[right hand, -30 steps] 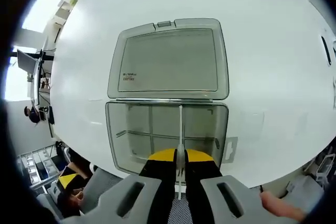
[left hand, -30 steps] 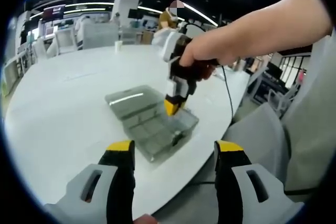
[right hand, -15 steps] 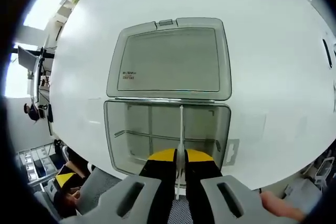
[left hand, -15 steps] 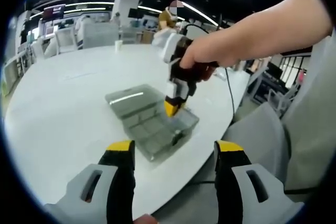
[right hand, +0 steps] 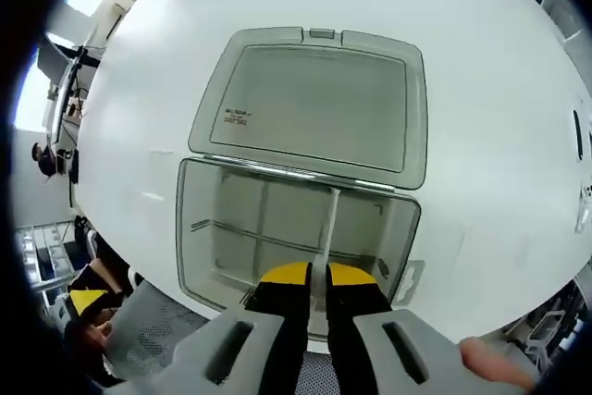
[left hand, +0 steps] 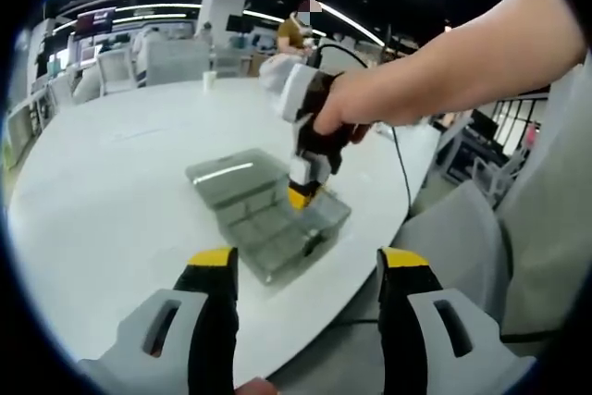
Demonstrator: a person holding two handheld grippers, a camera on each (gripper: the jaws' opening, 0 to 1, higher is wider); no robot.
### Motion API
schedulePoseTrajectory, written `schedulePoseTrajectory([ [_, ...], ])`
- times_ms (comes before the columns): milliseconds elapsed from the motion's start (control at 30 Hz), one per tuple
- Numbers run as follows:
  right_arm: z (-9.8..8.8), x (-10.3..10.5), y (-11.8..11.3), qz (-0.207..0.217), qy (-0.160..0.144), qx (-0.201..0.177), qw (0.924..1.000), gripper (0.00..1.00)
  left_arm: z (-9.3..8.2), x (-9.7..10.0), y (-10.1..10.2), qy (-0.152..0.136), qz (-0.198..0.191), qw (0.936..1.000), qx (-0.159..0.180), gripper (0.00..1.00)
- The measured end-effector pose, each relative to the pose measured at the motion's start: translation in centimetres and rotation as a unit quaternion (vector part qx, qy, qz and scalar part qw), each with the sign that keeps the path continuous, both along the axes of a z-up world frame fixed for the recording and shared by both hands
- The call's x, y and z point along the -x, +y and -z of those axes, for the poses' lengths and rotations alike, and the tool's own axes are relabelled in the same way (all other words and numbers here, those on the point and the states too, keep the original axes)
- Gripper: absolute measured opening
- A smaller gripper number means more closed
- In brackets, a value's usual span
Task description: Insert the divider into the dual guide fixture by aligning both edges with the guide slots and pushing it downward to the bottom, including one-sided entry, uneven engagement, binding, and posture correction.
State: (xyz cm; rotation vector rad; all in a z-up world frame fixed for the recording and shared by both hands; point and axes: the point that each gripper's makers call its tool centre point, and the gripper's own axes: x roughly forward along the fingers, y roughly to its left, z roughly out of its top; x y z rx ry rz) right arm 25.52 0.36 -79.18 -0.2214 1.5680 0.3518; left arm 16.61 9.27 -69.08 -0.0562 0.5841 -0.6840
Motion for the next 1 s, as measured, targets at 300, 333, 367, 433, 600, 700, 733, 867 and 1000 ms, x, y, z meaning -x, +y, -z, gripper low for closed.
schedulePoseTrajectory([
  [300,0.33,0.1,-0.07,-0.004,-0.004,0.001,1.0,0.0,0.05,0.04,-0.12,0.002,0.002,1.0,-0.001,0.59],
  [333,0.39,0.09,-0.08,-0.003,-0.004,0.001,1.0,0.0,0.05,0.04,-0.14,0.002,0.002,1.0,-0.001,0.59],
  [367,0.45,0.09,-0.07,-0.003,-0.004,0.0,1.0,0.0,0.03,0.04,-0.17,0.002,0.002,1.0,-0.001,0.59],
  [433,0.56,0.07,-0.07,-0.002,-0.004,0.001,1.0,0.0,0.01,0.03,-0.19,0.001,0.002,1.0,-0.001,0.59],
  [600,0.87,0.04,-0.03,-0.005,-0.004,0.004,1.0,0.0,0.06,0.07,-0.17,0.003,0.002,1.0,-0.001,0.59],
  [700,0.93,0.01,-0.04,-0.009,-0.005,0.006,0.9999,0.0,0.07,0.1,-0.2,0.003,0.003,1.0,-0.002,0.59],
  [733,0.9,0.06,-0.05,-0.009,-0.005,0.006,0.9999,0.0,0.07,0.1,-0.22,0.003,0.003,1.0,-0.002,0.59],
  [867,0.96,0.14,-0.05,-0.011,-0.008,0.006,0.9999,0.0,0.06,0.09,-0.26,0.003,0.005,1.0,-0.003,0.59],
  [1000,1.06,0.21,-0.01,-0.017,-0.013,0.008,0.9997,0.0,0.11,0.1,-0.25,0.004,0.006,1.0,-0.004,0.59],
])
